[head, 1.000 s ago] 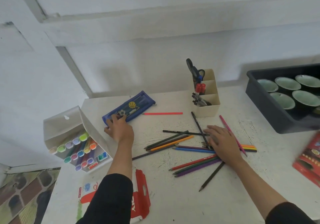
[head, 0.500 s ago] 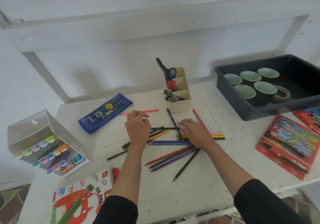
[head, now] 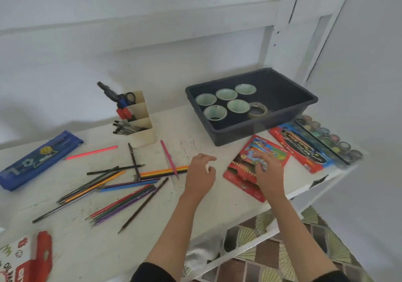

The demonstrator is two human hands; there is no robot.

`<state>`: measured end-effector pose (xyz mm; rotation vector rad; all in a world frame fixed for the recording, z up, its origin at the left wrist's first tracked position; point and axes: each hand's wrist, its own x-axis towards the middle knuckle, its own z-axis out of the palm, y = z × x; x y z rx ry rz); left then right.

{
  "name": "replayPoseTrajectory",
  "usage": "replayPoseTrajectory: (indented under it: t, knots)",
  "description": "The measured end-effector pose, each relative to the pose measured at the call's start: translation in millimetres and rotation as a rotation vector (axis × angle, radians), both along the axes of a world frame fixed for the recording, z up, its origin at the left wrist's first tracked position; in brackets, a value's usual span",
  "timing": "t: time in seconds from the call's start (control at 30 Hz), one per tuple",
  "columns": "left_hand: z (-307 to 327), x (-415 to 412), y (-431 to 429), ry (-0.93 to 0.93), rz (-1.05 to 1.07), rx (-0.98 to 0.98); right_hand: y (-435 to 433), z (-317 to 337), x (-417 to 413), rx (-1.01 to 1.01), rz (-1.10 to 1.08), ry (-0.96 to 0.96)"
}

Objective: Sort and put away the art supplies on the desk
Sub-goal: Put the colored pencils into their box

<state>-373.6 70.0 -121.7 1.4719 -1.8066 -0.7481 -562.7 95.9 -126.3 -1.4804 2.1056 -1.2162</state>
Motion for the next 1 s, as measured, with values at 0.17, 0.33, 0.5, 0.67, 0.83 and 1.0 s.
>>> replayPoseTrajectory:
  t: [0.17, 0.33, 0.5, 0.67, 0.83, 1.0]
  knots:
    - [-5, -74, -3, -0.141, -0.033, 0.317, 24, -28, -54, 0.177, -0.044, -0.006]
    - [-1, -103, 1, -0.227, 0.043, 0.312, 36, -37, -65, 0.208, 0.121, 0.089]
    - [10, -102, 8, 0.066, 0.229, 0.387, 40, -33, -75, 0.126, 0.130, -0.025]
    - [29, -89, 24, 0.308, 0.185, 0.620, 40, -22, -75, 0.138, 0.189, -0.064]
    - [38, -65, 42, 0.429, 0.118, 0.722, 36, -14, -48, 0.213, 0.284, -0.183]
    - [48, -17, 62, 0.652, 0.180, 0.676, 33, -1, -10, 0.251, 0.395, -0.418]
